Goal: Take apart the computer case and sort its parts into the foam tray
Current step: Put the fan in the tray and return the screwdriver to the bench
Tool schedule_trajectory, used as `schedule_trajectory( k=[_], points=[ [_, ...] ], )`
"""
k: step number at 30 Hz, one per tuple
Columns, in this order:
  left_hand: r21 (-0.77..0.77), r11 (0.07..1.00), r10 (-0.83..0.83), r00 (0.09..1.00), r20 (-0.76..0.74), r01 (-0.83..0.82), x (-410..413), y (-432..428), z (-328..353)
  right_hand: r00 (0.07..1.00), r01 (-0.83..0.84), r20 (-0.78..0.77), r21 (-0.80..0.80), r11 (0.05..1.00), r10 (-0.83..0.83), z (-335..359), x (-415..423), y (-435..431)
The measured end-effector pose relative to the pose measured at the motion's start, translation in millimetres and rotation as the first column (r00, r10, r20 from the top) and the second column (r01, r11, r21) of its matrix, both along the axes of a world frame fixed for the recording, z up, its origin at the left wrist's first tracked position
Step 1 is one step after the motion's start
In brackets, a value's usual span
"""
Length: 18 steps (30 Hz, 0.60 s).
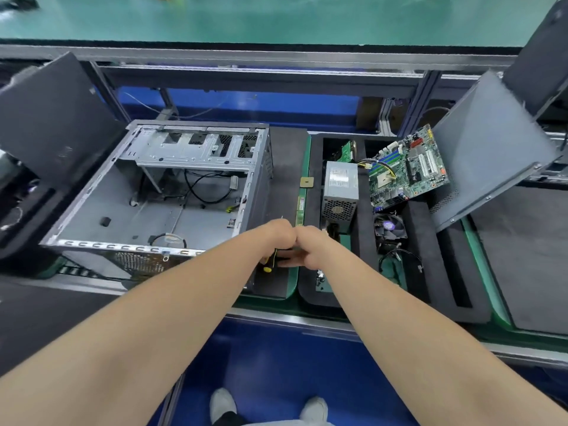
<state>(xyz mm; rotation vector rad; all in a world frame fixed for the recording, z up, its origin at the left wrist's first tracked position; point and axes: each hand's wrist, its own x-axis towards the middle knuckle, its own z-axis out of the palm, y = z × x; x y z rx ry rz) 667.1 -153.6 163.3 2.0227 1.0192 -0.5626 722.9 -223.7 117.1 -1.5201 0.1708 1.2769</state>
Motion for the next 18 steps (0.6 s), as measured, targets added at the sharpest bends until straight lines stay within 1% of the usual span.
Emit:
schedule_trajectory(
  k=[1, 2, 3, 6, 8, 10, 12, 14, 18],
  points=[
    [0.086, 0.993, -0.076, 0.997, -0.019, 0.077, -1.6, -3.8, -0.8, 0.999, 0.018, -0.031, 0.013, 1.000, -0.018, -2.2, -1.0, -1.6],
    [0.147, 0.974, -0.161, 0.983, -0.087, 0.172, -3.7, -7.3, 0.3, 0.998, 0.032, -0.049, 0.017, 0.999, -0.031, -3.7, -2.8, -3.0],
    [0.210, 0.948, -0.223, 0.971, -0.090, 0.237, -6.4, -11.9, 1.1, 0.998, 0.038, -0.050, 0.017, 0.999, -0.038, -4.7, -4.5, -4.2],
    [0.231, 0.959, -0.151, 0.985, -0.084, 0.167, -9.0, -13.7, -4.0, 0.999, 0.040, 0.024, -0.011, 0.999, -0.039, -3.8, -9.6, -8.5],
    [0.242, 0.962, -0.125, 0.992, -0.005, 0.122, -10.3, -12.2, -5.2, 0.996, 0.071, 0.047, -0.027, 0.997, -0.070, -0.8, -11.4, -12.4],
    [0.251, 0.963, -0.117, 0.991, 0.069, 0.096, -10.9, -11.7, -0.7, 0.987, 0.157, 0.027, -0.022, 0.987, -0.156, 4.8, -11.7, -17.3],
    [0.269, 0.960, -0.123, 0.982, 0.144, 0.080, -9.5, -12.5, 10.3, 0.966, 0.254, 0.046, 0.036, 0.967, -0.255, 13.7, -11.7, -21.3],
    [0.262, 0.962, -0.134, 0.964, 0.229, 0.072, -8.8, -14.9, 26.3, 0.933, 0.329, 0.110, 0.122, 0.937, -0.342, 24.7, -11.3, -21.6],
    [0.264, 0.963, -0.154, 0.919, 0.362, 0.057, -10.6, -12.0, 55.1, 0.862, 0.426, 0.208, 0.200, 0.883, -0.463, 54.8, -16.3, -14.9]
  ],
)
